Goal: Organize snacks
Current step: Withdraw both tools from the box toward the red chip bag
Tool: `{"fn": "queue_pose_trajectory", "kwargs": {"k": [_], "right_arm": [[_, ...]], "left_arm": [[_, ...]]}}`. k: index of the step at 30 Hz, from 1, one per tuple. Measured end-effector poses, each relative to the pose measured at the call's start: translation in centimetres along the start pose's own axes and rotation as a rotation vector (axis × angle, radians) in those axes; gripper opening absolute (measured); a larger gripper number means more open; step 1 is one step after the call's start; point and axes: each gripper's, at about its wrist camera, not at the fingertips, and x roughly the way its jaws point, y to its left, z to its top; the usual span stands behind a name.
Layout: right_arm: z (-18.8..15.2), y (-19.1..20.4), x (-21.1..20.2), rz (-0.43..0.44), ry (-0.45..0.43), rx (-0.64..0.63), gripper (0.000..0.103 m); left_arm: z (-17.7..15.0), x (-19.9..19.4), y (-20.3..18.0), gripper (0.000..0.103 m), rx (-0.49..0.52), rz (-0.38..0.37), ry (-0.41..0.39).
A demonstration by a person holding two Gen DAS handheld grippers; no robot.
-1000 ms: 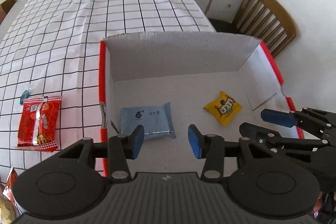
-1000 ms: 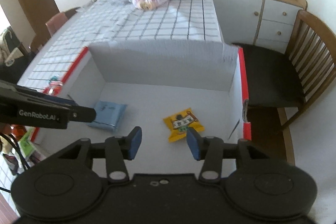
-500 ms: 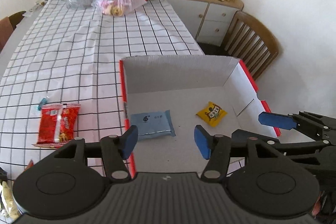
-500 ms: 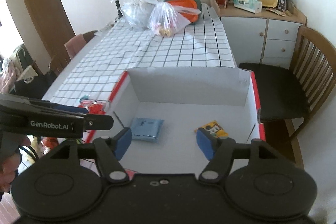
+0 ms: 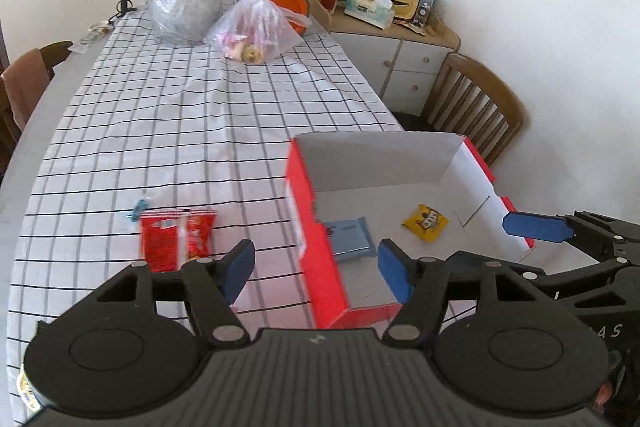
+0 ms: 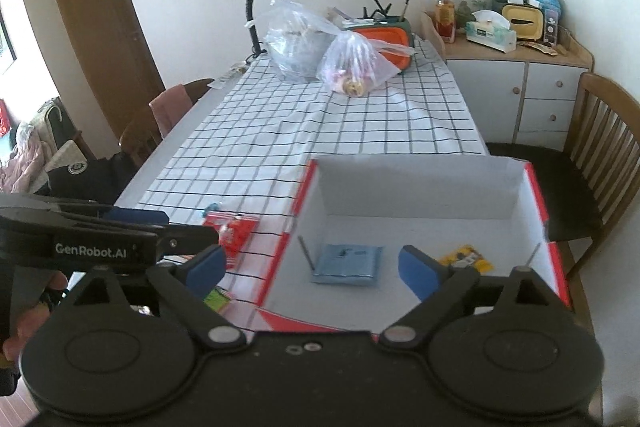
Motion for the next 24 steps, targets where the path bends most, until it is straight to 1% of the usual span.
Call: {"fn": "queue_pose_trajectory", "kwargs": {"k": [1,3,4,7,13,19,24], "right_arm": [[0.1,0.7,0.1,0.003,0.000,0.002,0.096],[0.1,1.8,0.3,0.007,-0.004,0.002,0.098],[0.2,2.4,0.4,0.010,-0.006,0.003,0.101],[0.4,4.1,1.0,0.017,-0.006,-0.002,0.103],[0.7,7.3,3.3,-0.004,0.032,-0.004,0.103],[1.8,10.0,6.0,-0.021,0.055,0.007,0.103],[2.6,12.0,9.2,-0.036,0.101,0.004,0.103]], "left_arm": [[-0.1,-0.3,0.6,0.074,0.000,-0.002,-0.004],[-0.2,-1.0,1.9,0.077,-0.003,-0.002,-0.013],[-0.3,-1.2,2.4,0.079,-0.006,-0.005,-0.017],[-0.4,-2.0,4.4,0.082,-0.020,-0.012,-0.029],[-0.1,-2.5,8.7,0.082,-0.022,0.006,-0.020],[1.6,-2.5,13.7,0.082,-0.053,0.006,0.025],[3.5,-1.2,17.4,0.082,-0.081,0.015,0.064]]}}
